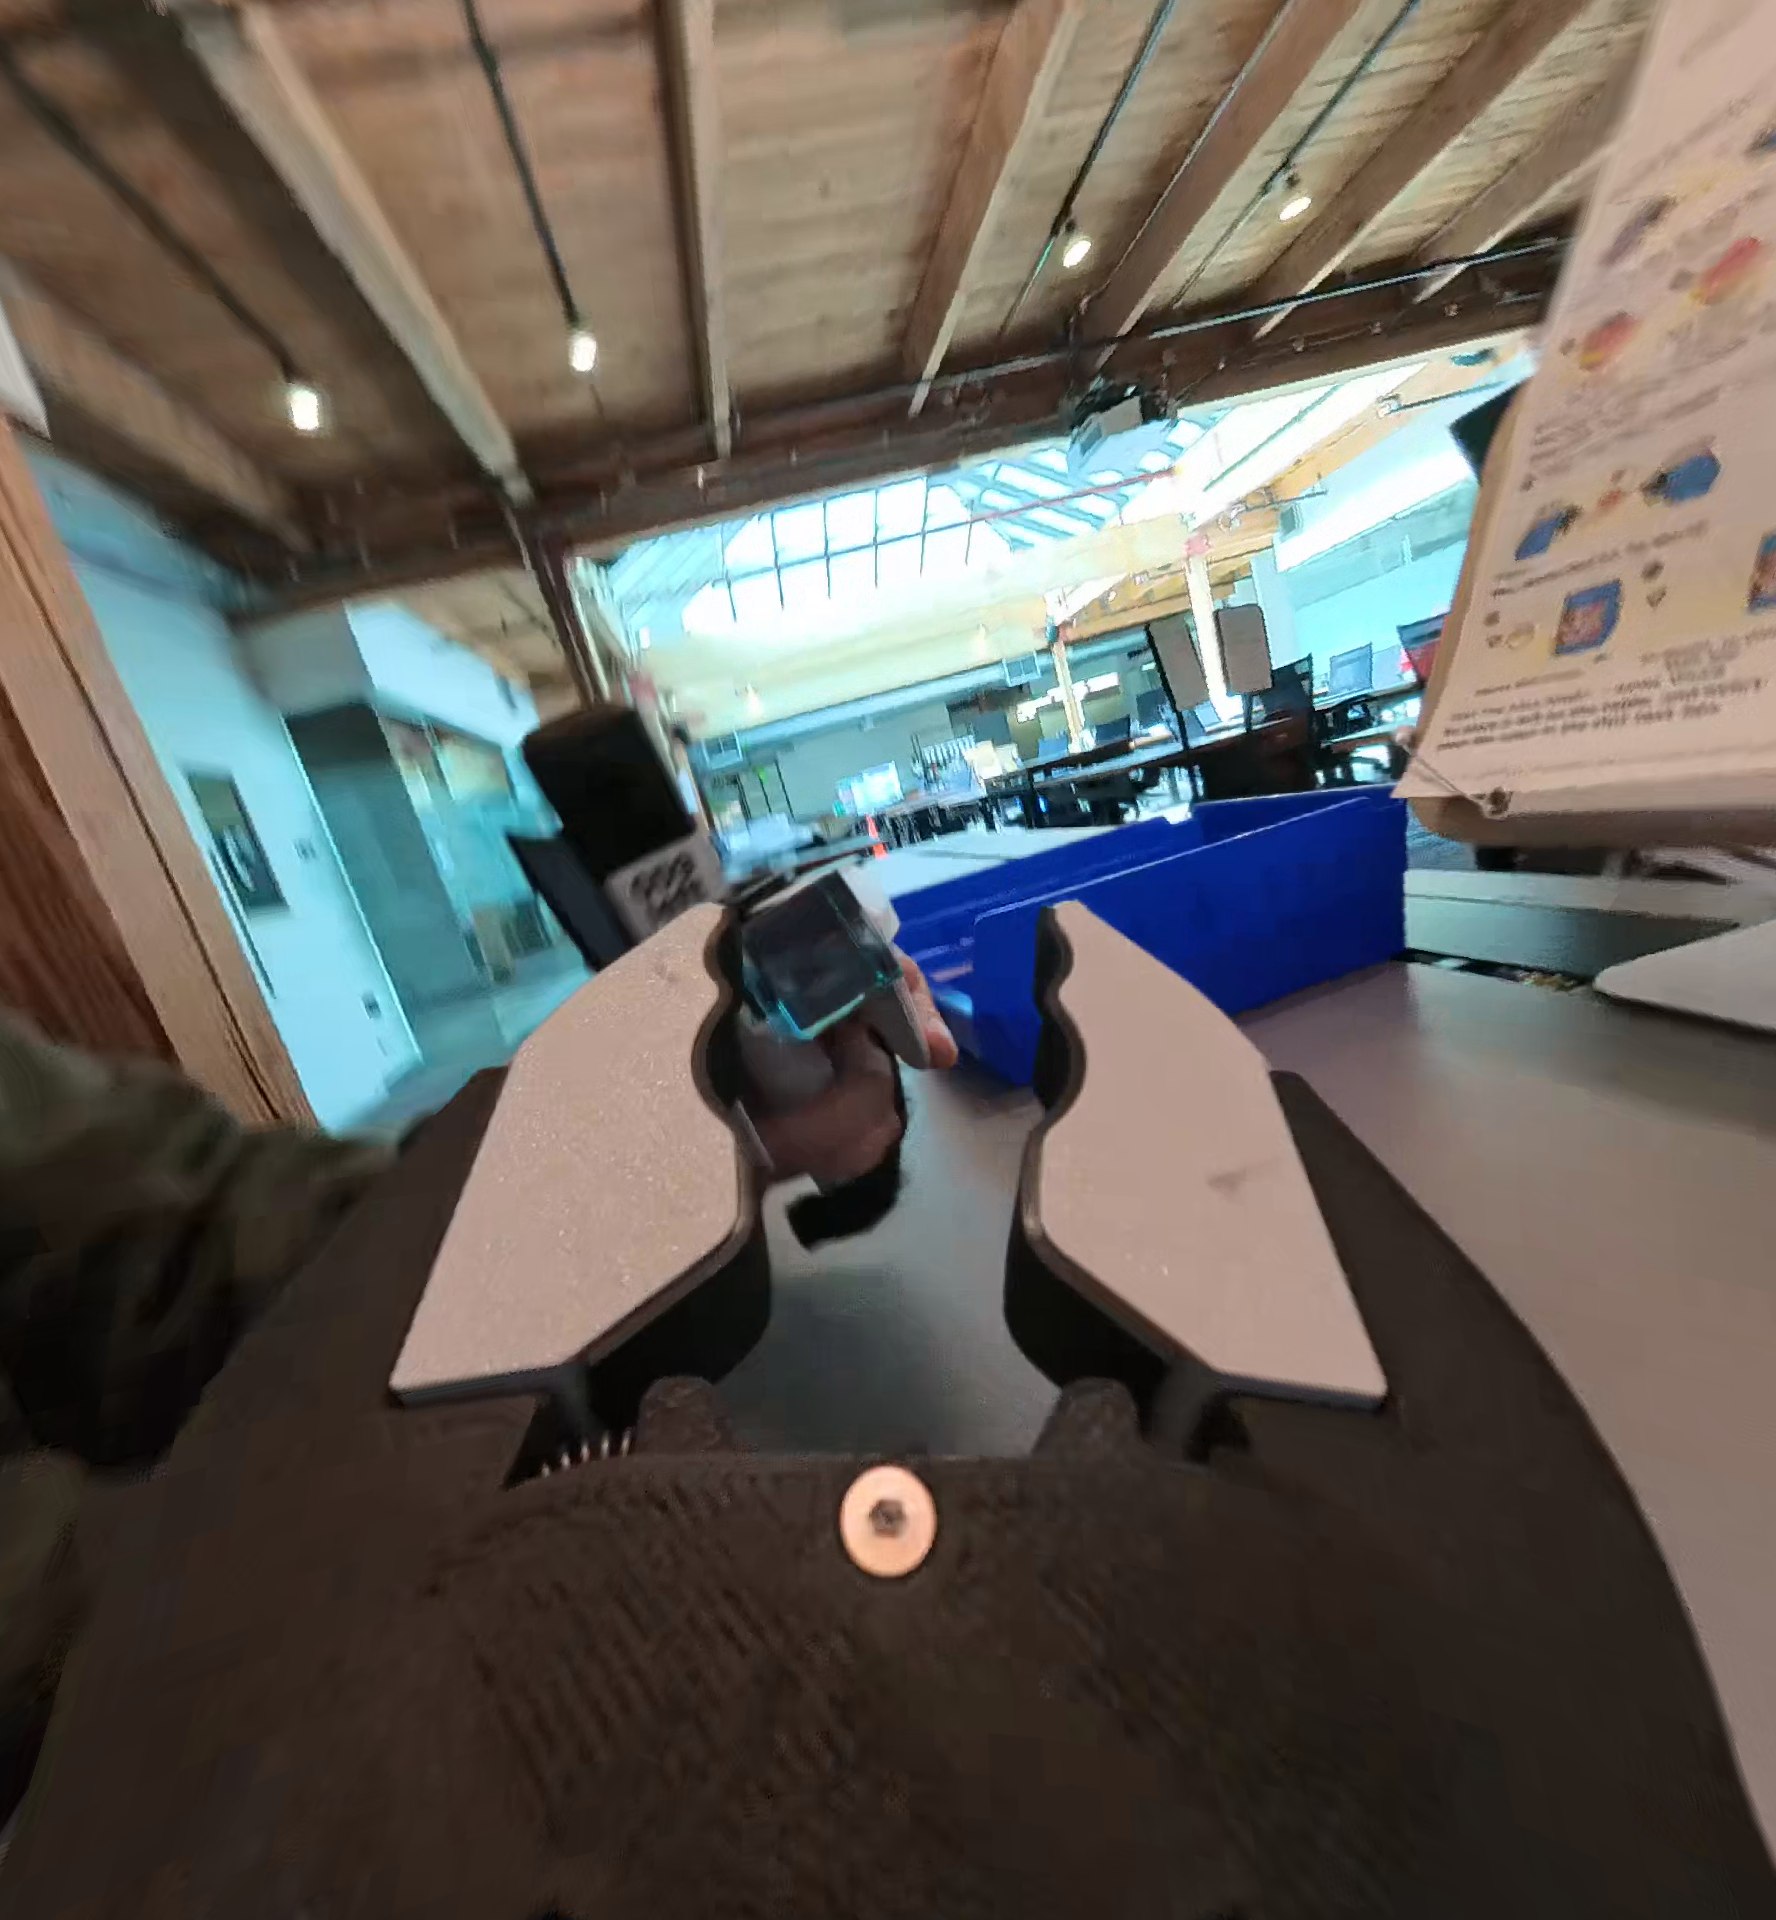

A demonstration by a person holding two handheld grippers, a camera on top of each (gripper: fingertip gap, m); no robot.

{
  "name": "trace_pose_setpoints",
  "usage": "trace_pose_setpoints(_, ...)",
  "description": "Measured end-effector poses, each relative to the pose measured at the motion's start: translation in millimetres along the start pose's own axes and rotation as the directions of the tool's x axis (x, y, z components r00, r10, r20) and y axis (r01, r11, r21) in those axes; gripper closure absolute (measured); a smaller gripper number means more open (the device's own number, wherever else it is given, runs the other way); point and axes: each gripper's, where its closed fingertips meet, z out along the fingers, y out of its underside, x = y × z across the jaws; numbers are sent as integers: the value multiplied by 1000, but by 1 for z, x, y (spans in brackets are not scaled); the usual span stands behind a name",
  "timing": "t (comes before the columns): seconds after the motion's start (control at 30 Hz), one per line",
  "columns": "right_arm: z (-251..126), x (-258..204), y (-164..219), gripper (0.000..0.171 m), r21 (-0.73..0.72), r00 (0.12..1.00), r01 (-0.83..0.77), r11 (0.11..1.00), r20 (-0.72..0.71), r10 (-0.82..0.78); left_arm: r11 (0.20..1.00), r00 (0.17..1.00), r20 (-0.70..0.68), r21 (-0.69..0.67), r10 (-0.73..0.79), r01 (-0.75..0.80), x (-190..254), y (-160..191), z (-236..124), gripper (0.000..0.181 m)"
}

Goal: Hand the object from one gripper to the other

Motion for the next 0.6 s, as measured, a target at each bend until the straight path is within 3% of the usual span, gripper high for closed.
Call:
trace_pose_setpoints(0.17,2,-21,14,126,-122,973,219,968,97,-208,985,965,-204,-86,-167,153,14,9,-13,156)
trace_pose_setpoints(0.43,7,-30,36,146,-203,952,292,935,156,-263,977,953,-234,-130,-193,166,21,17,-10,156)
trace_pose_setpoints(0.5,8,-29,33,146,-187,954,289,939,140,-266,981,963,-197,-104,-182,164,16,14,-8,156)
trace_pose_setpoints(0.6,9,-9,20,146,-124,961,271,955,-19,-275,995,995,15,-14,-97,97,-7,10,-2,155)
